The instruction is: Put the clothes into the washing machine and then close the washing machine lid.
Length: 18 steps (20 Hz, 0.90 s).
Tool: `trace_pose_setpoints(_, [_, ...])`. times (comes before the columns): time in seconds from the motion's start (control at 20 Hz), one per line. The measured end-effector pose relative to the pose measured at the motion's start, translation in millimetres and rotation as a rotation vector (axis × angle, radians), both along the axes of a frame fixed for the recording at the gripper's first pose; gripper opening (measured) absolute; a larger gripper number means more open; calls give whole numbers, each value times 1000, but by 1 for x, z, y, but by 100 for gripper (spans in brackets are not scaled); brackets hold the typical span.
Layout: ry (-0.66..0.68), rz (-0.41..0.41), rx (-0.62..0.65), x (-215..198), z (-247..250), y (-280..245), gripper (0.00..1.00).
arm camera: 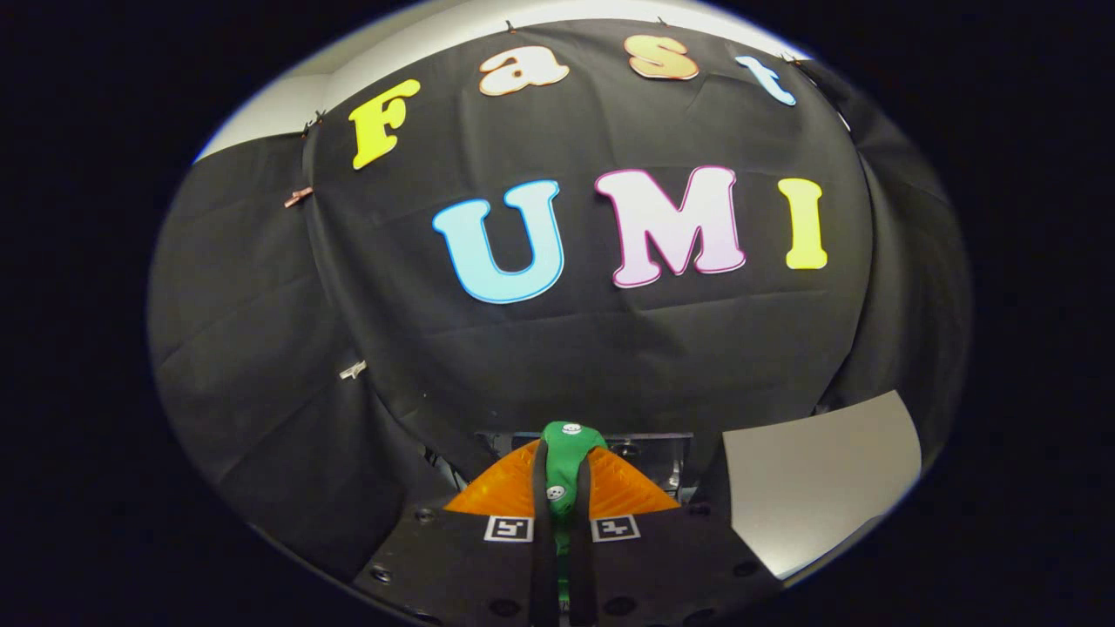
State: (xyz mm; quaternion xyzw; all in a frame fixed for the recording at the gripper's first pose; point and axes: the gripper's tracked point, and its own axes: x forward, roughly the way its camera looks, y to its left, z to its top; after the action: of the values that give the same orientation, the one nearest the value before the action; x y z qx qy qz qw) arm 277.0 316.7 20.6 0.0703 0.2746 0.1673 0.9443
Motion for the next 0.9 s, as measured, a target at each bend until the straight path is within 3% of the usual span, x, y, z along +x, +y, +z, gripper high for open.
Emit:
trace_pose_setpoints(0.3, [39, -7, -11, 9, -94, 30, 10])
trace_pose_setpoints(0.65, [138, -38, -89, 17, -226, 24, 10])
trace_pose_setpoints(0.9, [161, -59, -130, 14, -279, 19, 10])
